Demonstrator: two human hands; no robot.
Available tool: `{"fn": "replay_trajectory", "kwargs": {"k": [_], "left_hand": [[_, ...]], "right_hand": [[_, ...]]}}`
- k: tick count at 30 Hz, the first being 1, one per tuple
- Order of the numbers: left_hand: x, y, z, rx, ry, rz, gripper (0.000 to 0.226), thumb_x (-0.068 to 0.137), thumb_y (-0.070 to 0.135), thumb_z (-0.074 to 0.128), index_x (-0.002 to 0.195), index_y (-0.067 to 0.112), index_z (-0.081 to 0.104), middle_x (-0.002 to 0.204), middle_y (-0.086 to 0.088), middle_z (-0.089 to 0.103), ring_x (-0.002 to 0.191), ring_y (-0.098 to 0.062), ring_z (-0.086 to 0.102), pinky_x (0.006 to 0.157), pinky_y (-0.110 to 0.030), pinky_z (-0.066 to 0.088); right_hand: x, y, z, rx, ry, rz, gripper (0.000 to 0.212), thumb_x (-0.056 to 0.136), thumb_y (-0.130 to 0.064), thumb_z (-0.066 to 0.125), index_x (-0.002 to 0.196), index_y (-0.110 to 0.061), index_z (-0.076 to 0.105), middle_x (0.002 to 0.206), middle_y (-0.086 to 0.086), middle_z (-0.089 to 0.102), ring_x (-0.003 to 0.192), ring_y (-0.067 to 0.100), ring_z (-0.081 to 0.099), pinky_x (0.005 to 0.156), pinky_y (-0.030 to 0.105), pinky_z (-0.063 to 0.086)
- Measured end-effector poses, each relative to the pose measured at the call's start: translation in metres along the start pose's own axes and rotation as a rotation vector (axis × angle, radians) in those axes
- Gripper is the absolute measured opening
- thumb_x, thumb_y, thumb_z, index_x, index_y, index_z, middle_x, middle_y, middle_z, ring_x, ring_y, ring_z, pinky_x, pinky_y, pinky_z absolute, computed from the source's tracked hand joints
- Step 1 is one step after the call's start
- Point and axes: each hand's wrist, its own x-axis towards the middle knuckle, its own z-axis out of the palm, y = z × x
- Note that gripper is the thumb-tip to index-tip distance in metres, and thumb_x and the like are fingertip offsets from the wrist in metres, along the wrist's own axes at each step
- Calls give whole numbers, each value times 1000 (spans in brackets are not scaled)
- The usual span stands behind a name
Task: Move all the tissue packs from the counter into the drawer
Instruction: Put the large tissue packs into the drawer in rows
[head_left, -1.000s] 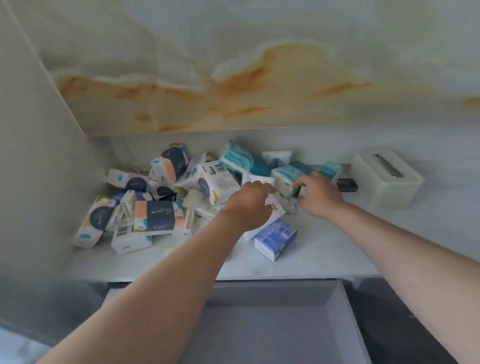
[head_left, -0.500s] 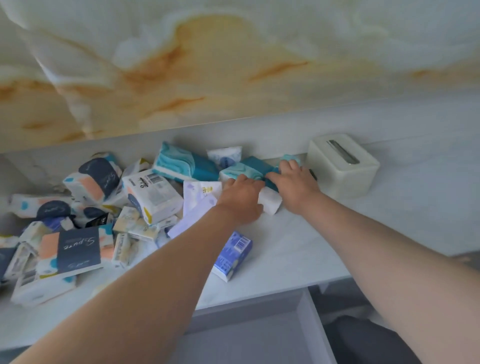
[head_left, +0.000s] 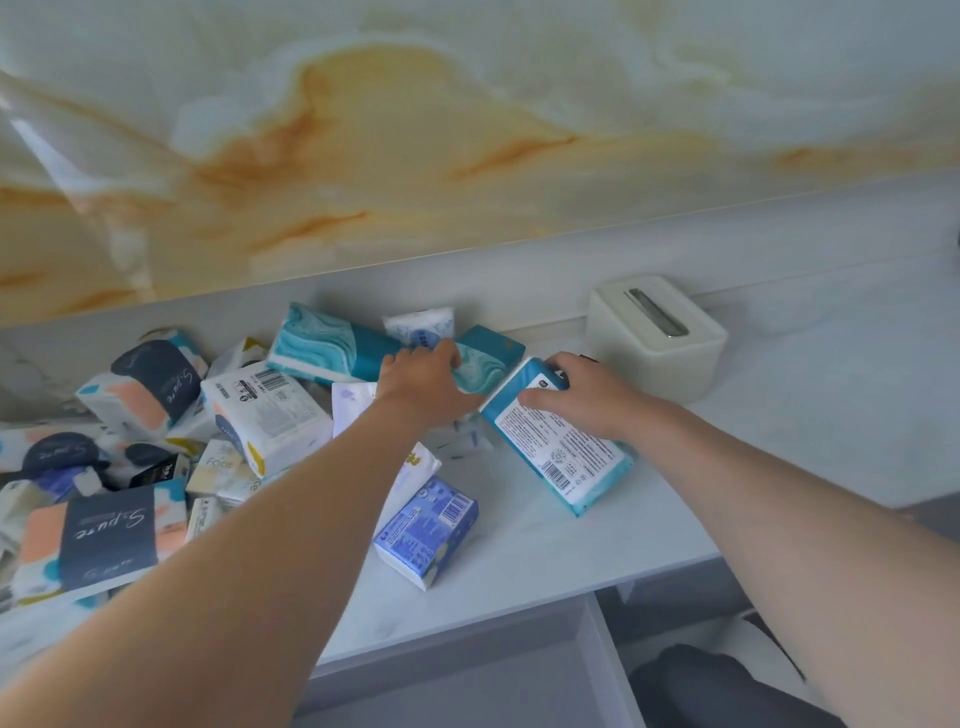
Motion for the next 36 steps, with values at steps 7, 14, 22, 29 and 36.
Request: {"fn": "replay_trajectory", "kwargs": {"k": [7,14,22,29,36], "left_hand": [[-17,11,-6,-271,205,-49,46,70,47,76,103,22,54,101,-2,58,101,-23,48,71,-29,39],[-82,-12,-51,-444,434,-30,45,68,39,76,101,17,55,104,-2,54,102,-23,42,79,-25,29],[-203,-79,-75,-577,469,-168,40,69,43,77,97,27,52,106,9,53,103,-12,42,82,-28,34],[-319,-141,-54,-794,303,-317,36,65,47,76,86,35,49,99,13,60,88,-17,58,75,-38,51],[-419,-175,-8,-705,27,-345,38,62,50,76,83,28,52,92,13,57,79,-4,51,68,-24,39]], "right_hand": [[-9,-10,-5,136,-40,118,47,65,-55,63,103,-30,54,99,-3,71,88,18,70,85,44,55],[-46,-62,4,97,-86,13,26,76,-38,73,95,-27,60,93,-4,70,84,13,67,71,32,51],[-111,-127,41,24,-238,-117,37,70,-32,78,96,-29,51,94,-8,66,89,11,63,75,31,50],[-163,-152,88,-96,-466,-121,45,69,-41,73,108,-33,50,100,-3,66,91,15,65,81,38,52],[-201,-152,129,-224,-646,-40,68,64,-49,72,124,-28,48,101,1,71,87,20,73,77,37,56]]}}
